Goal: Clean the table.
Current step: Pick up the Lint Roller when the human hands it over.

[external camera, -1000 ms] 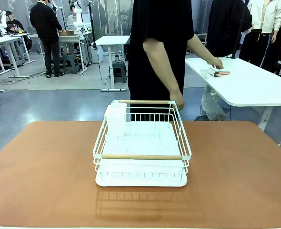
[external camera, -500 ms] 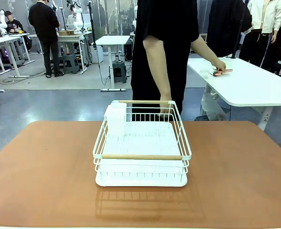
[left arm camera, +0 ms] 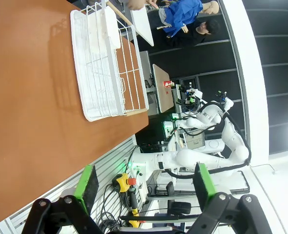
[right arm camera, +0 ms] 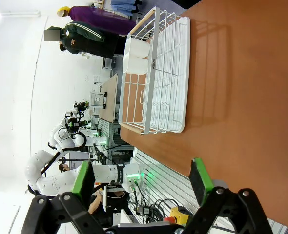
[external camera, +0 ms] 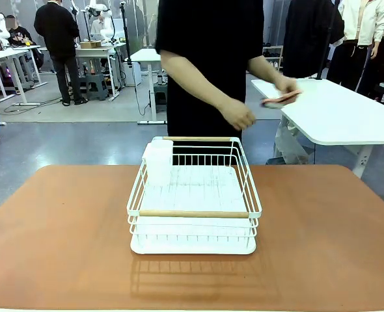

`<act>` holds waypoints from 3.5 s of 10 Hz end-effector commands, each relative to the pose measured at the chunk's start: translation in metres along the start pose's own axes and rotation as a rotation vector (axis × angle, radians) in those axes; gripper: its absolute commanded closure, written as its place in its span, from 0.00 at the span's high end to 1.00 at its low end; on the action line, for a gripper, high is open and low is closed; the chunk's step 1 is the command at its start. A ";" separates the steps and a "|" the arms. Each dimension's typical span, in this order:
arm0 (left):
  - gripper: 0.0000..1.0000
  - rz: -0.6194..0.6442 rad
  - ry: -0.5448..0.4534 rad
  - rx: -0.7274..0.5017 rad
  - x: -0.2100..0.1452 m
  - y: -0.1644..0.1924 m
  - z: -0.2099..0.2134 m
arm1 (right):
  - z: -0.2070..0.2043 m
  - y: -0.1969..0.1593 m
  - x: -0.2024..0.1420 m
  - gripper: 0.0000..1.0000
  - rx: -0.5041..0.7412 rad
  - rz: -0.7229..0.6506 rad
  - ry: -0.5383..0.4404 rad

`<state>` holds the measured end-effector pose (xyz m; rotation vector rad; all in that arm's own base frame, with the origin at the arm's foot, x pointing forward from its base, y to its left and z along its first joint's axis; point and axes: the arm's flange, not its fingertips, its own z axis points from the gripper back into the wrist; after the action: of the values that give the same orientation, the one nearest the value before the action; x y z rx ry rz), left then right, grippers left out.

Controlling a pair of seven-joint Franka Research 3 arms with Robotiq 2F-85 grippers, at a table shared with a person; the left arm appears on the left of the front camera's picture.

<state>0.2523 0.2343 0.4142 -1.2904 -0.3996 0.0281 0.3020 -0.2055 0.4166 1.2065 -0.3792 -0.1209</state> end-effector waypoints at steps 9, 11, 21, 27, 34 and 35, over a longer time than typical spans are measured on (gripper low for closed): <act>1.00 0.004 -0.002 -0.008 -0.002 0.000 0.002 | 0.001 0.002 0.000 1.00 0.011 0.005 -0.003; 1.00 0.004 -0.002 -0.008 -0.002 0.000 0.002 | 0.001 0.002 0.000 1.00 0.011 0.005 -0.003; 1.00 0.004 -0.002 -0.008 -0.002 0.000 0.002 | 0.001 0.002 0.000 1.00 0.011 0.005 -0.003; 1.00 0.149 -0.036 0.102 0.011 -0.044 -0.025 | 0.001 0.002 0.000 1.00 0.011 0.005 -0.003; 1.00 0.380 -0.186 0.309 0.051 -0.160 -0.091 | 0.001 0.002 0.000 1.00 0.011 0.005 -0.003; 1.00 0.398 -0.210 0.323 0.056 -0.172 -0.103 | 0.001 0.002 0.000 1.00 0.011 0.005 -0.003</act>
<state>0.2964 0.1213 0.5625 -1.0493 -0.2686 0.4904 0.3027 -0.2049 0.4158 1.2064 -0.3753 -0.1209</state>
